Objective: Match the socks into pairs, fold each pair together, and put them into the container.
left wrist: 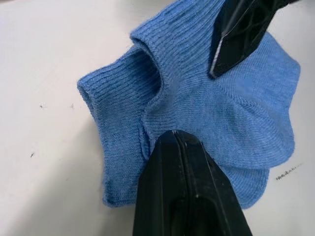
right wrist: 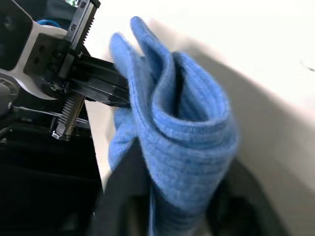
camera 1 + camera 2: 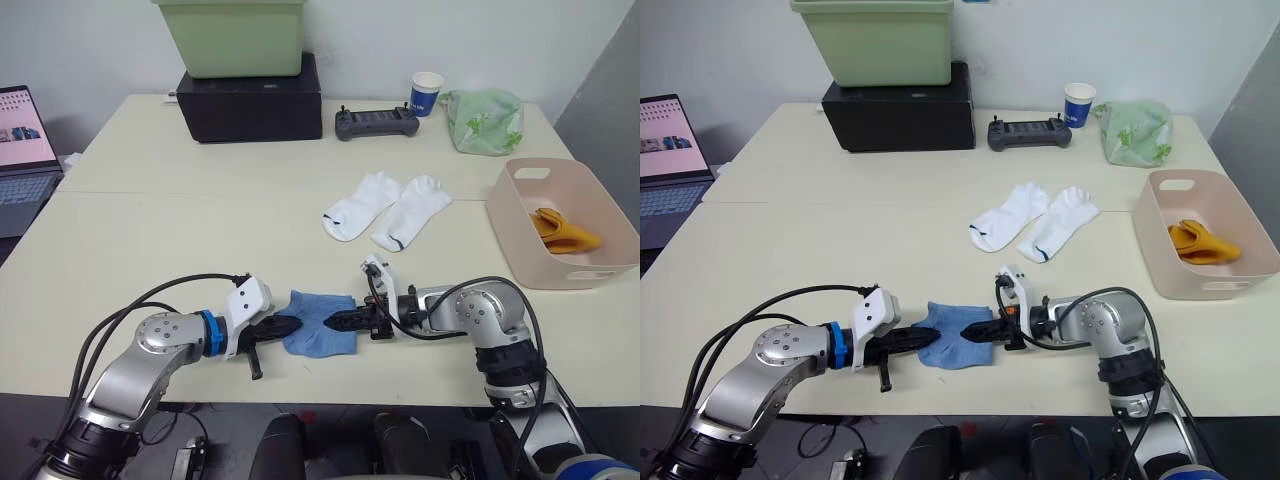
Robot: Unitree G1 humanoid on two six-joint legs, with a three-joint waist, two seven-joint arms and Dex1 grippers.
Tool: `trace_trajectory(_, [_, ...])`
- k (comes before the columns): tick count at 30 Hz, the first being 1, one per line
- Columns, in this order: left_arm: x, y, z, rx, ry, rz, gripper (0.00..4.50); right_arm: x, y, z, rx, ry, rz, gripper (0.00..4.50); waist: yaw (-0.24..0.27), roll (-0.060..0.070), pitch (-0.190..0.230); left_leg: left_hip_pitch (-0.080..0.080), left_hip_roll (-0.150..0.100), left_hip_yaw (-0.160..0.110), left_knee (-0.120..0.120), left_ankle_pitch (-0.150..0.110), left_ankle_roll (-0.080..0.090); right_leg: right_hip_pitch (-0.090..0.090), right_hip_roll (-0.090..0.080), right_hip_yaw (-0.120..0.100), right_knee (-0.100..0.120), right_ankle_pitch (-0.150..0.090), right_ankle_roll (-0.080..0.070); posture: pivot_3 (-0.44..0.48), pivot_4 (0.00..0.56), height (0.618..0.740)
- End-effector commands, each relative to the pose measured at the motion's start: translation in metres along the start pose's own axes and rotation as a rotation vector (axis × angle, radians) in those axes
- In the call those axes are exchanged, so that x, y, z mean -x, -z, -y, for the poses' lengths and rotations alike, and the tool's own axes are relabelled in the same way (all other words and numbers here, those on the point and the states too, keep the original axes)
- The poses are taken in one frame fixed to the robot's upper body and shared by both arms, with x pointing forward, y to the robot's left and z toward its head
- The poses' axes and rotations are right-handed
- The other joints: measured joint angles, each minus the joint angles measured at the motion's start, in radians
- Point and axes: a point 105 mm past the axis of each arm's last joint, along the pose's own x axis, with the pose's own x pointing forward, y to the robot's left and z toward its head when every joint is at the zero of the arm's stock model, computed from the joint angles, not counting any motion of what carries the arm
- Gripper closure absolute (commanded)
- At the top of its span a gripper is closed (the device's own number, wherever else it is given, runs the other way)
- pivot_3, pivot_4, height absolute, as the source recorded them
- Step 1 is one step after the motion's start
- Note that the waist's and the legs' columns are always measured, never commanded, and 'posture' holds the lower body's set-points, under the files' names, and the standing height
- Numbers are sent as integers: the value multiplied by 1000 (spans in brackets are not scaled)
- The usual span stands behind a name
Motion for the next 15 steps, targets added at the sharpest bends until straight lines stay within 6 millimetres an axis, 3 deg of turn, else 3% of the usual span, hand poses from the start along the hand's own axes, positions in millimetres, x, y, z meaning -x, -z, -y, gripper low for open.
trace_trajectory(1, [1, -10, 0, 3, -10, 45, 4500, 2, -8, -6, 36, -22, 37, 4478, 0, 0, 0, 0, 0, 0, 0, 0, 0, 0, 0, 0, 0, 0, 0, 0, 150, 740])
trace_trajectory(3, [1, -19, -2, 18, -19, 92, 4500, 6, -10, -5, 52, -10, 51, 4478, 0, 0, 0, 0, 0, 0, 0, 0, 0, 0, 0, 0, 0, 0, 0, 0, 150, 740])
trace_trajectory(6, [11, -51, -5, 38, -1, 218, 4329, 29, -24, -6, 151, 29, 112, 4493, 3, 0, 0, -2, 0, -1, 0, 0, 0, -2, 0, -1, 0, 0, 0, 0, 150, 740])
trace_trajectory(8, [18, -74, -5, 45, 19, 288, 3913, 47, -33, -10, 243, 59, 138, 4500, 8, 0, 0, -4, -1, -1, 1, 0, 0, -2, 0, -2, 0, 0, 0, 0, 150, 740])
trace_trajectory(11, [28, -119, -13, 19, 17, 401, 2954, 87, -62, -17, 401, 164, 224, 4500, 9, -1, 1, -6, -2, -2, 1, 0, 0, -2, -1, -3, -1, 0, 0, 0, 150, 740])
trace_trajectory(14, [24, -152, -19, -45, 19, 451, 1996, 125, -89, -17, 500, 310, 304, 4500, 7, -1, 1, -6, -3, -2, 2, 0, 0, -2, 0, -3, -1, 0, 0, 0, 150, 740])
trace_trajectory(15, [19, -169, -21, -84, 26, 481, 1940, 147, -100, -14, 561, 411, 330, 4500, 1, -1, 1, -6, -3, -1, 2, 0, 0, -2, 0, -2, -1, 0, 0, 0, 150, 740])
